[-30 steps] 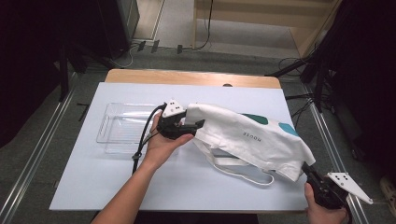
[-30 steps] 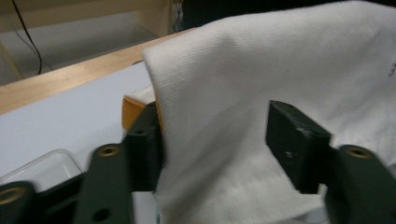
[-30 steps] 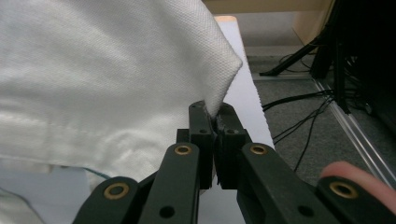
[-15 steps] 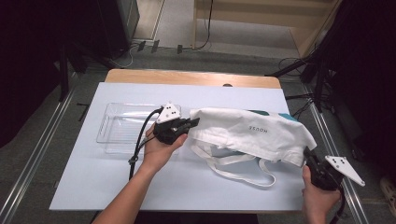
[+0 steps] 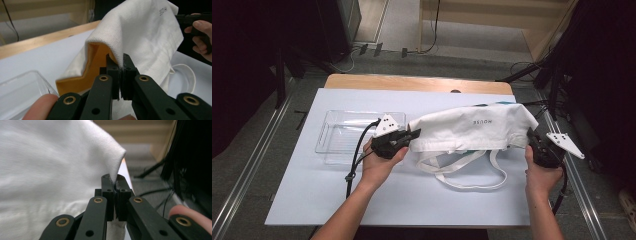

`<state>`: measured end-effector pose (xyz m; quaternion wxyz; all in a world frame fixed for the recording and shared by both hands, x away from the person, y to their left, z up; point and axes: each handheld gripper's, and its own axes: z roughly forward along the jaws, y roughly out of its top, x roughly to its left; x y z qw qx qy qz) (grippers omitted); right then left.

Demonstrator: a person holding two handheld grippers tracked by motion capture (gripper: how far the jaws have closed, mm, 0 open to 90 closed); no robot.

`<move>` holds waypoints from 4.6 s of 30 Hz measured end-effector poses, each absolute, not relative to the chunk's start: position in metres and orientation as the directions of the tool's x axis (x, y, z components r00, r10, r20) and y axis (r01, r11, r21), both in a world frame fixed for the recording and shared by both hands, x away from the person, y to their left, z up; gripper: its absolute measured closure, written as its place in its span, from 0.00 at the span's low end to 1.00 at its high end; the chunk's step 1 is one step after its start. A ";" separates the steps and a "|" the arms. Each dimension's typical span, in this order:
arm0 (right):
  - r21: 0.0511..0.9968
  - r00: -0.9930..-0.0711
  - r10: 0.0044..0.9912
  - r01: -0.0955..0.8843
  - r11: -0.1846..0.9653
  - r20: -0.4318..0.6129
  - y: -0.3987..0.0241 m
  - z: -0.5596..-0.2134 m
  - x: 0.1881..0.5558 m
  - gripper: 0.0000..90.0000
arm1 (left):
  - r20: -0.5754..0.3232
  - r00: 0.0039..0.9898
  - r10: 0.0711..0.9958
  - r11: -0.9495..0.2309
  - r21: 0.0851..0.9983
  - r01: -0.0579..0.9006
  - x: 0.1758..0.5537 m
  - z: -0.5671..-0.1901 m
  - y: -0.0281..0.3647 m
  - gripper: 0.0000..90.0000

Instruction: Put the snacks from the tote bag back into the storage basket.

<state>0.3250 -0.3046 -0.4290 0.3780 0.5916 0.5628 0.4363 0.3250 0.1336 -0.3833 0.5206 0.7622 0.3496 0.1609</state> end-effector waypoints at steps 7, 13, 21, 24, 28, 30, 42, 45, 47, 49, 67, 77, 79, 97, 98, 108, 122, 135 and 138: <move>0.907 -0.064 0.978 0.392 -0.156 0.196 -0.318 -0.441 0.320 0.62 | -0.141 0.657 0.741 -0.203 0.886 0.418 0.330 -0.389 0.125 0.99; 0.927 -0.135 0.975 0.357 -0.119 0.177 -0.316 -0.439 0.276 0.28 | -0.144 0.626 0.767 -0.192 0.879 0.437 0.333 -0.388 0.124 0.99; 0.873 -0.174 0.954 0.468 -0.140 0.246 -0.305 -0.464 0.252 0.24 | -0.127 0.600 0.790 -0.195 0.875 0.442 0.337 -0.390 0.122 0.99; 0.852 -0.169 0.955 0.507 -0.127 0.243 -0.296 -0.470 0.261 0.29 | -0.120 0.585 0.802 -0.194 0.874 0.445 0.337 -0.389 0.121 0.99; 0.835 -0.197 0.945 0.537 -0.118 0.261 -0.281 -0.474 0.271 0.34 | -0.094 0.564 0.820 -0.197 0.879 0.433 0.333 -0.386 0.117 0.93; 0.839 -0.213 0.946 0.536 -0.095 0.244 -0.271 -0.473 0.274 0.37 | -0.102 0.570 0.815 -0.190 0.883 0.430 0.330 -0.384 0.117 0.87; 0.888 -0.266 0.928 0.444 -0.122 0.261 -0.247 -0.457 0.280 0.65 | -0.096 0.560 0.823 -0.141 0.920 0.366 0.292 -0.363 0.125 0.44; 0.897 -0.265 0.928 0.422 -0.132 0.262 -0.252 -0.453 0.276 0.77 | -0.050 0.614 0.788 -0.197 0.924 0.328 0.277 -0.366 0.104 0.38; 0.899 -0.266 0.927 0.416 -0.137 0.264 -0.253 -0.452 0.275 0.79 | 0.004 0.633 0.774 -0.240 0.927 0.288 0.268 -0.369 0.086 0.37; 0.907 -0.278 0.924 0.397 -0.139 0.263 -0.257 -0.447 0.271 0.83 | 0.037 0.628 0.777 -0.261 0.927 0.268 0.264 -0.372 0.074 0.37; 0.945 -0.350 0.910 0.308 -0.110 0.220 -0.252 -0.408 0.254 0.98 | 0.104 0.627 0.772 -0.346 0.896 0.277 0.277 -0.388 0.024 0.16; 0.951 -0.366 0.904 0.289 -0.114 0.220 -0.251 -0.402 0.249 0.98 | 0.169 0.604 0.779 -0.386 0.888 0.249 0.282 -0.386 0.016 0.17; 0.951 -0.367 0.904 0.288 -0.115 0.221 -0.251 -0.402 0.249 0.98 | 0.179 0.603 0.777 -0.394 0.886 0.245 0.281 -0.386 0.014 0.17; 0.955 -0.373 0.905 0.278 -0.102 0.205 -0.249 -0.401 0.246 0.98 | 0.241 0.631 0.737 -0.433 0.886 0.167 0.284 -0.378 0.007 0.60; 0.955 -0.371 0.906 0.278 -0.103 0.205 -0.249 -0.401 0.246 0.98 | 0.239 0.635 0.735 -0.430 0.888 0.164 0.284 -0.376 0.008 0.65; 0.953 -0.370 0.910 0.292 -0.077 0.186 -0.248 -0.405 0.245 0.91 | 0.133 0.685 0.716 -0.361 0.911 0.201 0.298 -0.360 0.017 0.94; 0.918 -0.293 0.938 0.392 -0.056 0.182 -0.268 -0.449 0.220 0.83 | 0.027 0.695 0.718 -0.272 0.930 0.245 0.315 -0.347 0.028 0.95; 0.788 -0.046 0.920 0.535 -0.306 0.389 -0.284 -0.477 0.288 0.28 | 0.011 0.698 0.716 -0.255 0.935 0.247 0.316 -0.347 0.030 0.95; 0.793 -0.032 0.915 0.512 -0.331 0.403 -0.288 -0.476 0.292 0.31 | 0.008 0.704 0.710 -0.257 0.934 0.249 0.316 -0.348 0.031 0.95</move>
